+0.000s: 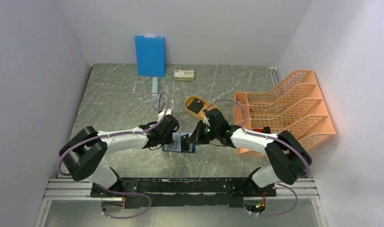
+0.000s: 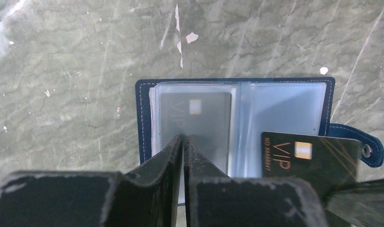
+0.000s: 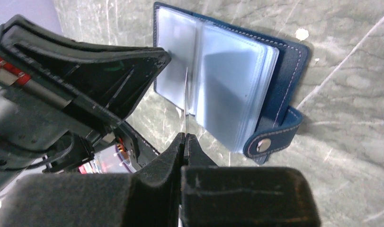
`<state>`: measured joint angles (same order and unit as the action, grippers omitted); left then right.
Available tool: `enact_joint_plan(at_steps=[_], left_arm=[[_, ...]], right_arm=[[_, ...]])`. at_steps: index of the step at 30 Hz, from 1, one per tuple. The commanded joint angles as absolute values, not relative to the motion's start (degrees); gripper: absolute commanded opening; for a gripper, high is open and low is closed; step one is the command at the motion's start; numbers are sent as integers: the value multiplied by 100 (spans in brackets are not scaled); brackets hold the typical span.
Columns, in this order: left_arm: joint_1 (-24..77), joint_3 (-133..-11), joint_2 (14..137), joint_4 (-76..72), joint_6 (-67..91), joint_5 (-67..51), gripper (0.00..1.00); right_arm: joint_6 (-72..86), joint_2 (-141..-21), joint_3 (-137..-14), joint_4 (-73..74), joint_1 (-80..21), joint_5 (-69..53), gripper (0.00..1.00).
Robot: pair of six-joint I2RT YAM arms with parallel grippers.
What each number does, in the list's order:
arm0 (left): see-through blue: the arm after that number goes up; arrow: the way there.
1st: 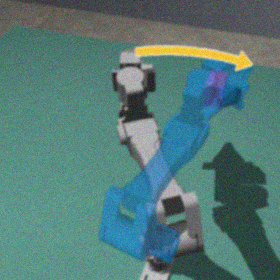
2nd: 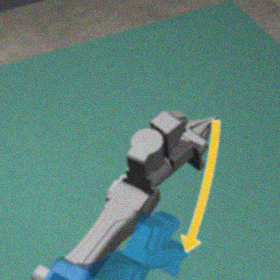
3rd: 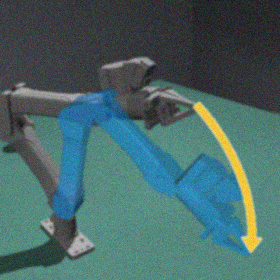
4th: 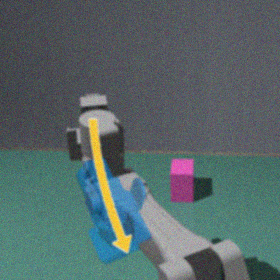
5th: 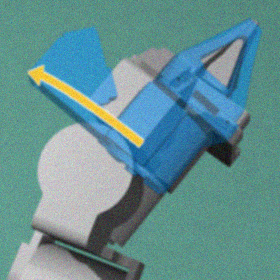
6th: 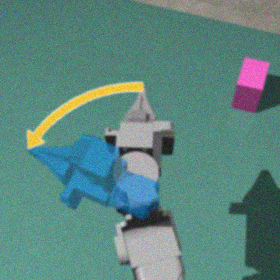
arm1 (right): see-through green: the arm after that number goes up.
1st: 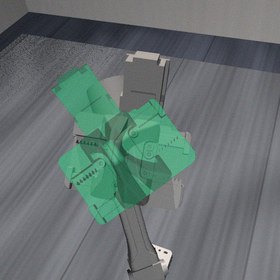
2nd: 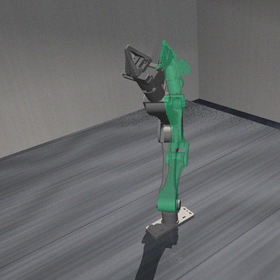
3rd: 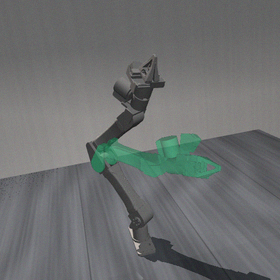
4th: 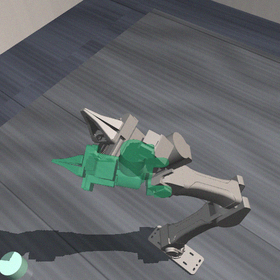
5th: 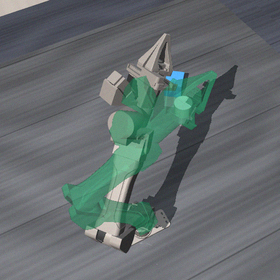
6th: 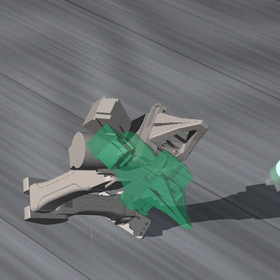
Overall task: Put the credit cards into the card holder
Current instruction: Turn over the card slot in the card holder, then insert the credit card into the card holder.
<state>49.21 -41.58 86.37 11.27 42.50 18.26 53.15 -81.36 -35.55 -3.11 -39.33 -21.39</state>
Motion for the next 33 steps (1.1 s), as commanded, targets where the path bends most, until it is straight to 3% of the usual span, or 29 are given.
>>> enact_joint_plan(at_steps=[1,33], left_arm=[[4887,-4098,8841,1162,4332,1956,12],[4878,-4029,8394,1560,4369,2002,13]], right_arm=[[5505,-8513,-3682,-886,-3910,-2325,0],[5966,-9499,-3475,-2275,-3937,-2474,0]])
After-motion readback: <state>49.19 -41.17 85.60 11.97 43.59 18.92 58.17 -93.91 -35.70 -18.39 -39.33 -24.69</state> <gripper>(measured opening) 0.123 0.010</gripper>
